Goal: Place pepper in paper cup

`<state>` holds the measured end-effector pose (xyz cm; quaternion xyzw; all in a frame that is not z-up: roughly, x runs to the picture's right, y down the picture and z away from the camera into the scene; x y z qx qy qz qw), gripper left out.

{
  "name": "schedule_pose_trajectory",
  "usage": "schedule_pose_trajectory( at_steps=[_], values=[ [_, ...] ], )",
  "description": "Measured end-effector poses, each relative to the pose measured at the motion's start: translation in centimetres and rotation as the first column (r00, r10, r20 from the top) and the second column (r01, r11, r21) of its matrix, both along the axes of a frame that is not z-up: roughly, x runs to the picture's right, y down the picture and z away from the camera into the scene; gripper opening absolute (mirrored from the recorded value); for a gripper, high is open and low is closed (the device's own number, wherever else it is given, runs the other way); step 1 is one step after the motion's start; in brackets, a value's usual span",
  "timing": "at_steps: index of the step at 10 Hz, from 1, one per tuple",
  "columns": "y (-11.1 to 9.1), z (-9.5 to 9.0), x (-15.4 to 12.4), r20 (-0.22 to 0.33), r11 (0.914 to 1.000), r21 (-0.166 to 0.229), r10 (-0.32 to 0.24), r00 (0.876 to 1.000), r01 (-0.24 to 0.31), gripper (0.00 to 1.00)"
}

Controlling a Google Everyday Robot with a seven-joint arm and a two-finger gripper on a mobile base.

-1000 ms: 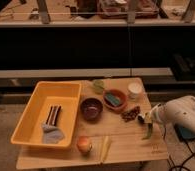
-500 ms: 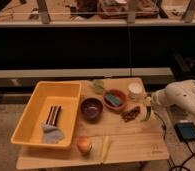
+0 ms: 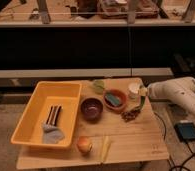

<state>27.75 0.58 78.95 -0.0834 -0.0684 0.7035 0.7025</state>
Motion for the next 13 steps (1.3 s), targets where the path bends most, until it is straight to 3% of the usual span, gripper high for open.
schedule_pose_trajectory(
  at_steps=[2,7,10,13],
  values=[
    [-1.7,0.2,-0.7,0.007,0.9996,0.028,-0.004,1.000,0.004,0.07],
    [-8.4,1.6,-3.3,-0.011,0.9984,0.046,-0.032,0.999,0.033,0.07],
    [-10.3,2.0,-3.5,-0.024,0.9964,0.075,-0.038,0.999,0.040,0.07],
    [-10.6,2.1,-3.8,-0.025,0.9956,0.083,-0.042,0.999,0.044,0.07]
  ],
)
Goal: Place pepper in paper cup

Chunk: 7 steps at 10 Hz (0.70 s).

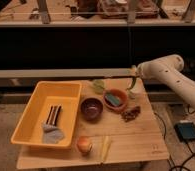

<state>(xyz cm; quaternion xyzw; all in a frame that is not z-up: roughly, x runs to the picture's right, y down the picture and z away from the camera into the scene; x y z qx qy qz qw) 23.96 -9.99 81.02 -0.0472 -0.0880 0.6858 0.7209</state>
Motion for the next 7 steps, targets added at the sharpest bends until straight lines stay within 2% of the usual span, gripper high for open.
schedule_pose_trajectory(
  at_steps=[7],
  values=[
    [-0.04,0.09,0.12,-0.002,1.0000,0.005,-0.001,1.000,0.001,0.07]
  ],
)
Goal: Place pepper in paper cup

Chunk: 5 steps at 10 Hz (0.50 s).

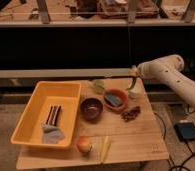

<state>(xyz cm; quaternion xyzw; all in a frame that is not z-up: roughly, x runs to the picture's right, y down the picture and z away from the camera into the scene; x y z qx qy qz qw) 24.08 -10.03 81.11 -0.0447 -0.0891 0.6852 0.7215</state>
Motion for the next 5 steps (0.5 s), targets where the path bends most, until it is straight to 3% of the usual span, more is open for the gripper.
schedule_pose_trajectory(
  at_steps=[1,3,5],
  values=[
    [-0.4,0.1,0.3,0.000,0.9997,0.024,-0.002,1.000,0.002,0.07],
    [-2.3,1.3,2.2,0.001,0.9940,0.110,-0.001,1.000,0.001,0.07],
    [-3.3,2.6,2.9,0.020,0.9899,0.141,0.008,1.000,-0.011,0.07]
  ],
)
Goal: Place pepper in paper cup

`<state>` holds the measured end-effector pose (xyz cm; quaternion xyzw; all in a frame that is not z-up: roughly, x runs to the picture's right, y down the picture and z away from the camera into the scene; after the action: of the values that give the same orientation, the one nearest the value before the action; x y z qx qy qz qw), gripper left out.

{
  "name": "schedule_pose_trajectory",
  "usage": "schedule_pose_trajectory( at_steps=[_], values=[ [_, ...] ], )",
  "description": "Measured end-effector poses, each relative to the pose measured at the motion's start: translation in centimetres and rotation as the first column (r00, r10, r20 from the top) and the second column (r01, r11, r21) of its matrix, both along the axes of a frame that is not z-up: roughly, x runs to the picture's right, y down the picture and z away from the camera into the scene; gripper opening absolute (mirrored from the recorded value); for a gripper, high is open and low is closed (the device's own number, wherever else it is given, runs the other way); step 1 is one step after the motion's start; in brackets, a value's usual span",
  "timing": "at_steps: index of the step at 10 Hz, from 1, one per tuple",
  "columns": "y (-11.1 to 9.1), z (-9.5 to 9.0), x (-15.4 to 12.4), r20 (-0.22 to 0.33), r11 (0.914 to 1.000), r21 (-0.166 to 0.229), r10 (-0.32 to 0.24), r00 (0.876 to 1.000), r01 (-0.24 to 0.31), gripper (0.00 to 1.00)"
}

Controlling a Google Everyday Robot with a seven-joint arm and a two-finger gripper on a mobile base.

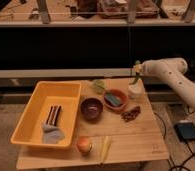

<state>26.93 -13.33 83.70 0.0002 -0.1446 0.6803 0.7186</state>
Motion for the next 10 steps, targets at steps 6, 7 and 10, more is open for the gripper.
schedule_pose_trajectory(
  at_steps=[6,7,10],
  values=[
    [0.7,1.3,2.3,0.015,0.9999,0.014,0.009,1.000,-0.009,0.07],
    [1.0,1.4,2.8,0.017,0.9997,0.020,0.014,1.000,-0.015,0.07],
    [1.6,1.9,3.1,0.033,0.9991,0.039,0.018,0.999,-0.019,0.07]
  ],
)
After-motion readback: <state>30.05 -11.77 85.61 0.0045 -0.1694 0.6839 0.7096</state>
